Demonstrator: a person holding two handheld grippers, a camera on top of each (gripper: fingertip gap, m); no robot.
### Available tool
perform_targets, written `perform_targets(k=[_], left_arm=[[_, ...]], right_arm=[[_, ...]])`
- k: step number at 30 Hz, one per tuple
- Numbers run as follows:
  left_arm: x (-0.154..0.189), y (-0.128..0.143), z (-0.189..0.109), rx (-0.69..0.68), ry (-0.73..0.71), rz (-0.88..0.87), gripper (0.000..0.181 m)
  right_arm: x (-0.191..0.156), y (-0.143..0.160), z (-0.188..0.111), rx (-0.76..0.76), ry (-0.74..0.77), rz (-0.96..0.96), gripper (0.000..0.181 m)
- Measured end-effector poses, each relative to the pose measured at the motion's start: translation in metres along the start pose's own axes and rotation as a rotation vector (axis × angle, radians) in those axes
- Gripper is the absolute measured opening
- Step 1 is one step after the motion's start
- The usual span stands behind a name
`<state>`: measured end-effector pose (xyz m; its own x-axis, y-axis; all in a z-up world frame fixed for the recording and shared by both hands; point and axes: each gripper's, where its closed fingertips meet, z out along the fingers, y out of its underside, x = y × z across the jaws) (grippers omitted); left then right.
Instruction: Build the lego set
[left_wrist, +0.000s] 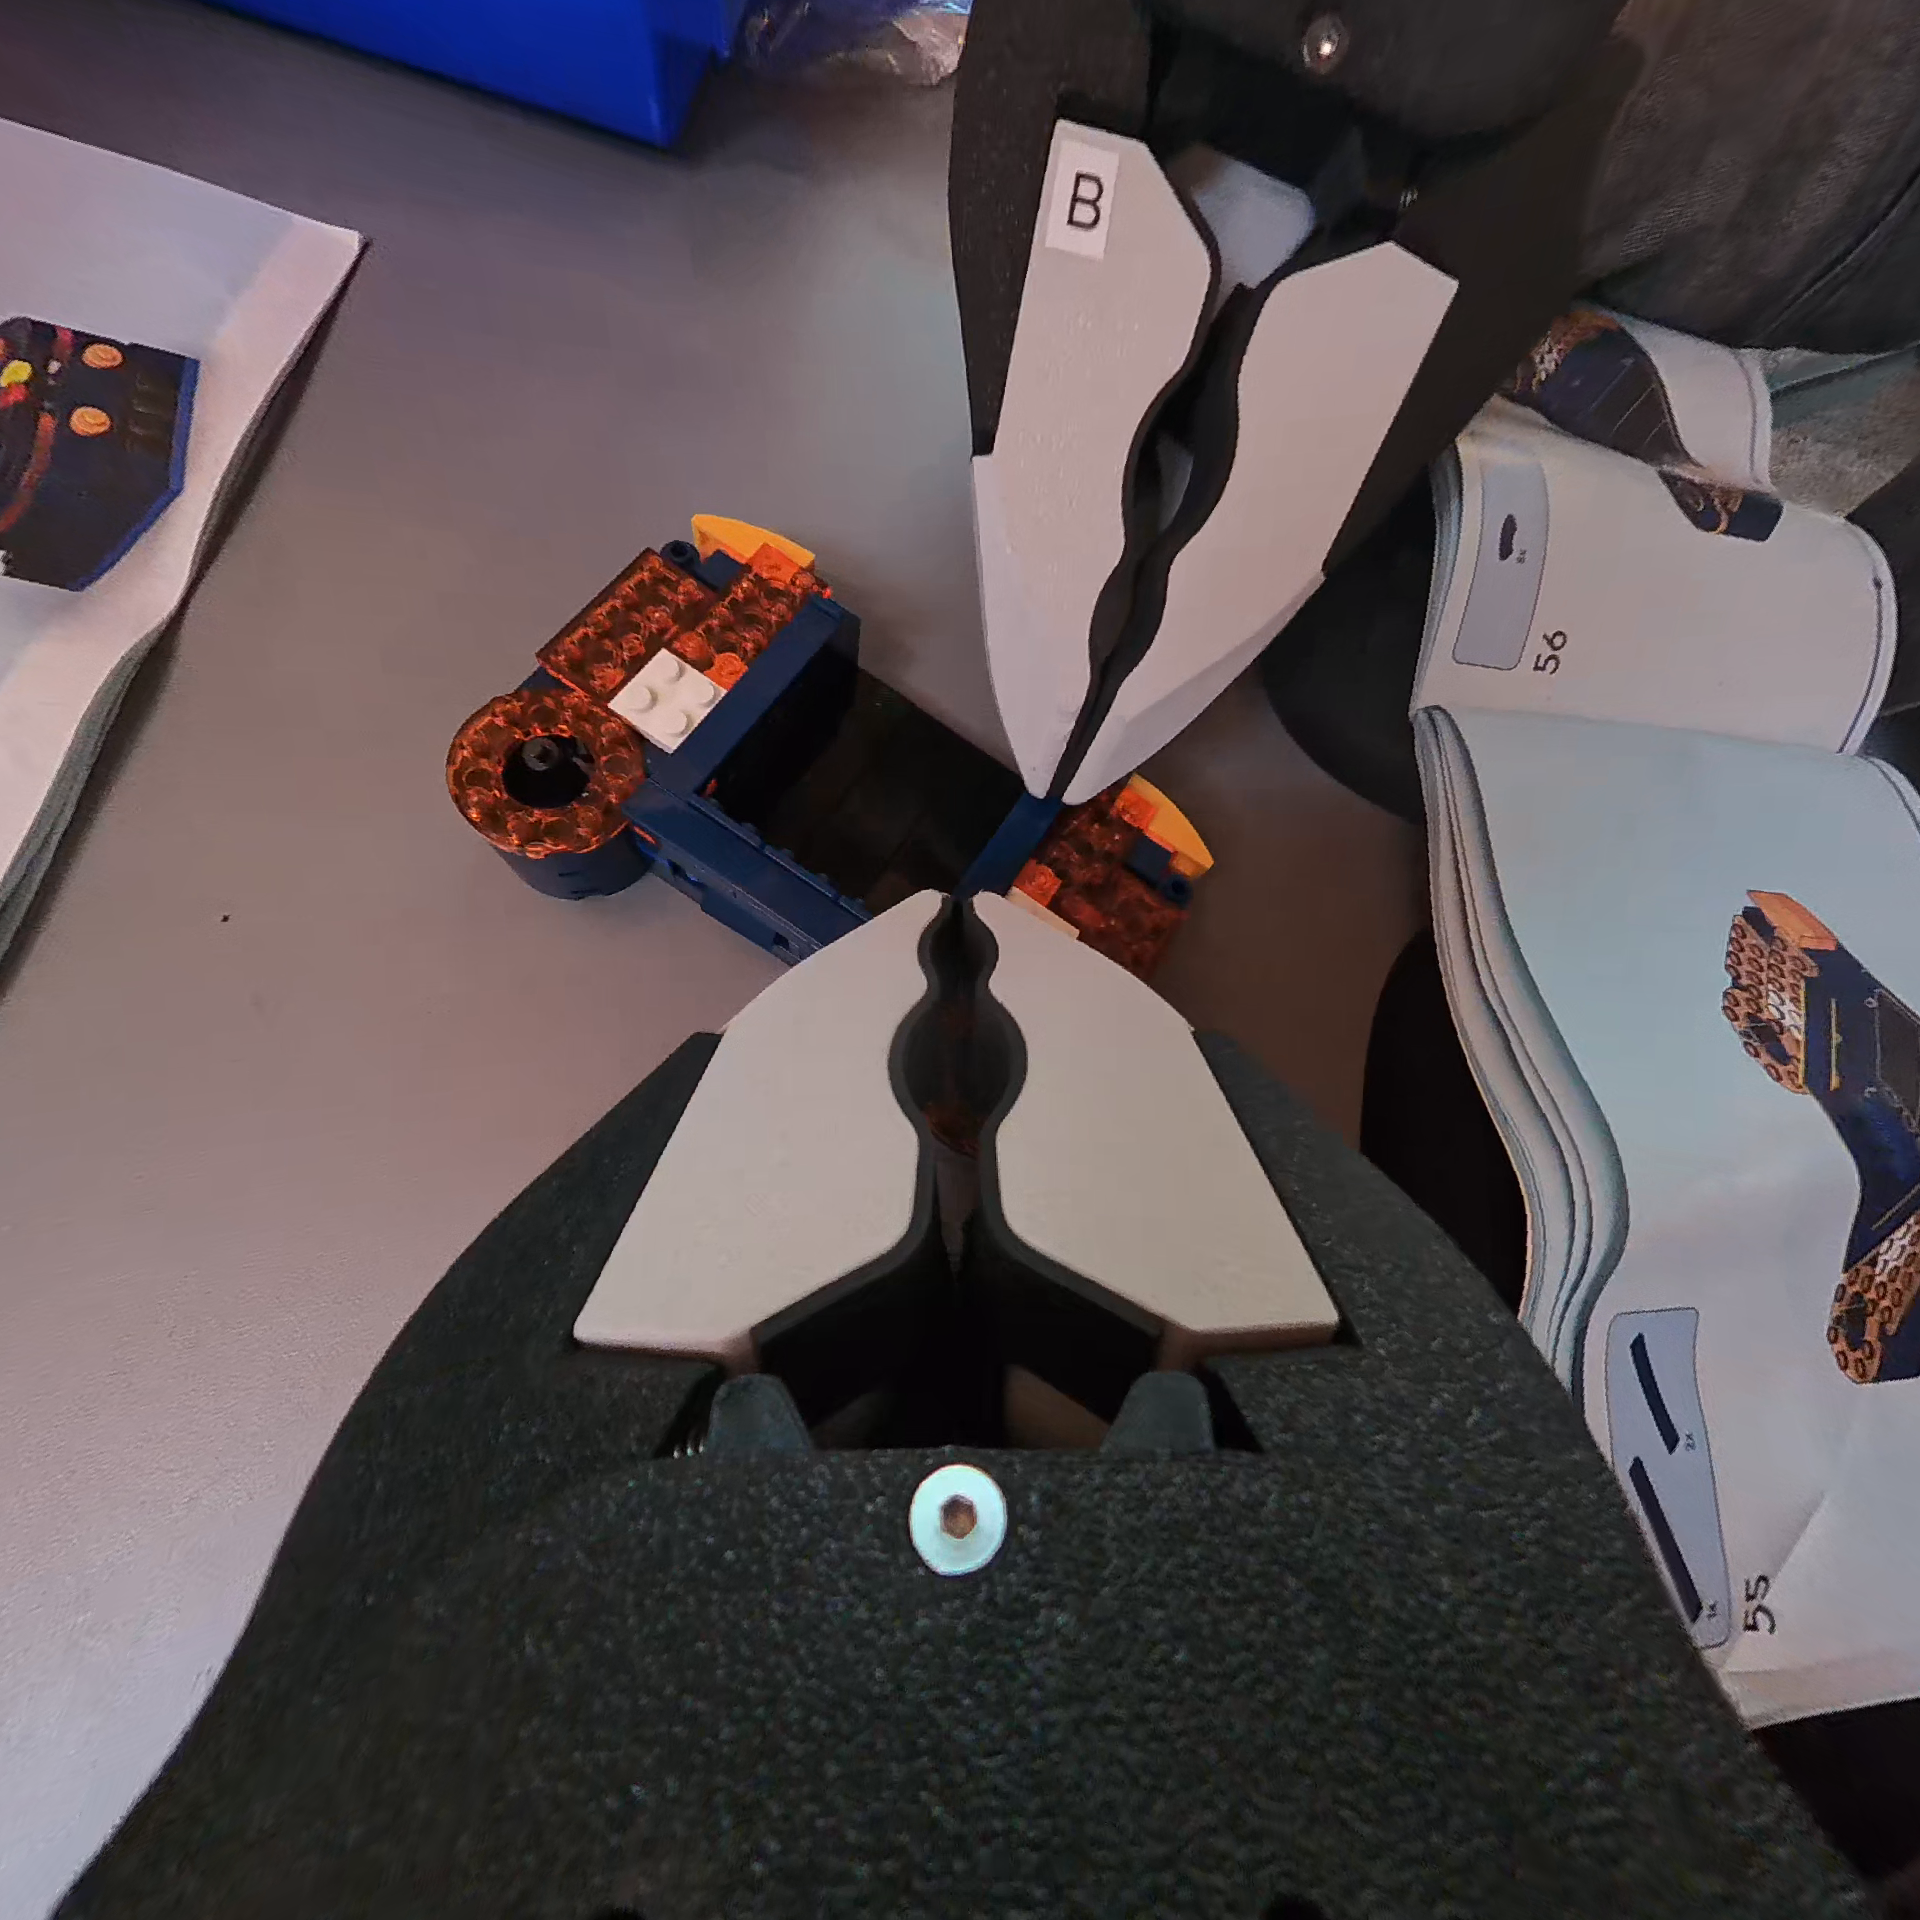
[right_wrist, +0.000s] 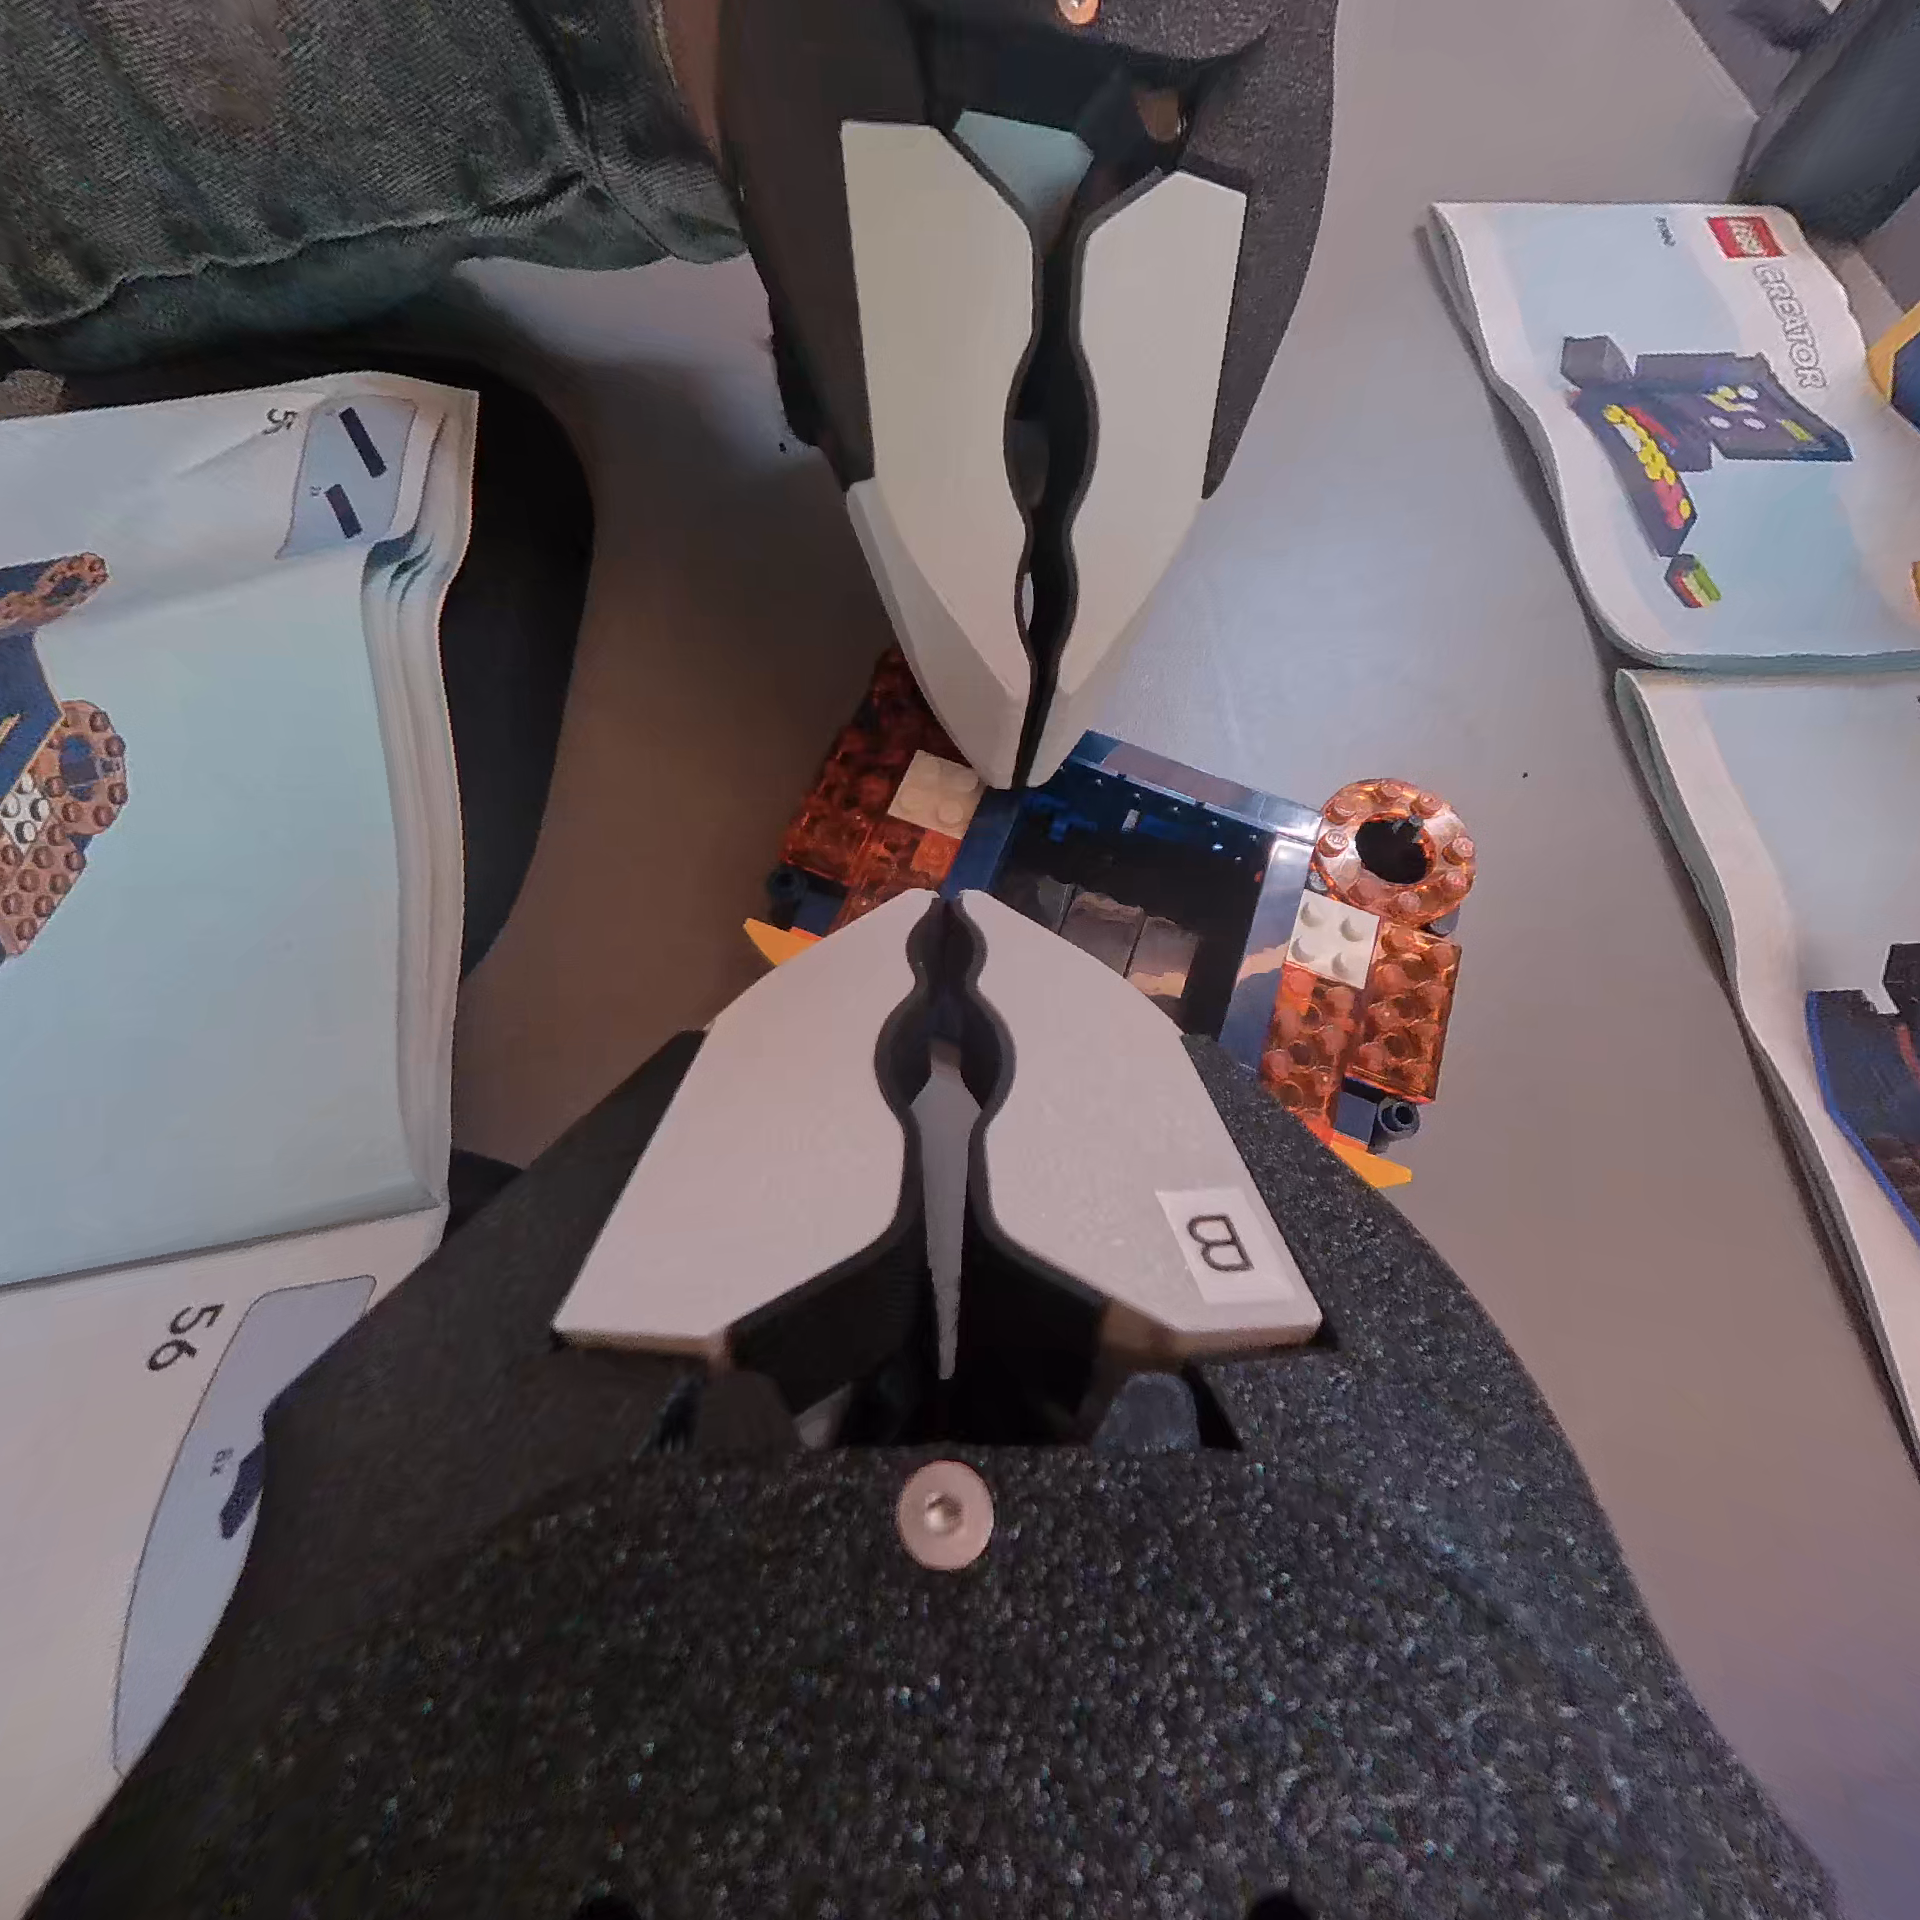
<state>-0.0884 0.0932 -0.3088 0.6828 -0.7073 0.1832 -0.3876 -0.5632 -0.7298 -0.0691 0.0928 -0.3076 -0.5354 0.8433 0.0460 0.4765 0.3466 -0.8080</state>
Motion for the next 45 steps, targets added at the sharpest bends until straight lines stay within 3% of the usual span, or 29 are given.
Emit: perform_targets(k=[6, 10, 11, 13, 16, 18, 20, 25, 28, 30, 35, 40, 45], left_arm=[[-0.002, -0.001, 0.000, 0.012, -0.007, 0.000, 0.001], [0.000, -0.003, -0.006, 0.010, -0.034, 0.123, 0.000], [0.000, -0.010, -0.012, 0.059, -0.039, 0.134, 0.000], [0.001, -0.021, -0.027, 0.132, -0.050, 0.133, 0.039], [0.012, -0.004, -0.028, 0.053, 0.006, 0.133, 0.086], [0.011, 0.014, -0.017, -0.075, 0.003, 0.151, 0.095], [0.010, 0.024, -0.006, -0.148, 0.000, 0.179, 0.091], [-0.014, 0.040, -0.007, -0.225, -0.118, 0.206, 0.071], [-0.034, 0.052, -0.027, -0.243, -0.198, 0.156, 0.069], [-0.053, 0.058, -0.046, -0.234, -0.303, 0.107, 0.057], [-0.029, 0.071, -0.066, -0.201, -0.151, -0.013, 0.047], [-0.015, 0.069, -0.042, -0.227, -0.046, 0.027, 0.053], [-0.014, 0.067, -0.040, -0.225, -0.050, 0.024, 0.055]], right_arm=[[0.000, -0.002, 0.002, -0.002, 0.011, 0.017, 0.000], [-0.001, -0.007, -0.005, 0.086, -0.020, -0.013, 0.000], [0.004, -0.014, -0.013, 0.144, -0.019, 0.014, 0.022], [0.019, -0.018, -0.030, 0.179, 0.003, 0.087, 0.054], [0.033, -0.003, -0.041, 0.116, 0.021, 0.174, 0.092], [0.039, 0.012, -0.036, 0.048, 0.043, 0.197, 0.105], [0.041, 0.023, -0.025, 0.005, 0.050, 0.207, 0.111], [0.031, 0.037, -0.008, -0.047, -0.025, 0.238, 0.106], [0.014, 0.041, -0.018, -0.126, -0.107, 0.235, 0.091], [0.000, 0.037, -0.024, -0.132, -0.172, 0.202, 0.077], [0.000, 0.031, -0.019, -0.128, -0.140, 0.181, 0.074], [-0.005, 0.034, -0.005, -0.163, -0.129, 0.146, 0.079], [0.011, 0.033, 0.001, -0.114, -0.053, 0.153, 0.084]])
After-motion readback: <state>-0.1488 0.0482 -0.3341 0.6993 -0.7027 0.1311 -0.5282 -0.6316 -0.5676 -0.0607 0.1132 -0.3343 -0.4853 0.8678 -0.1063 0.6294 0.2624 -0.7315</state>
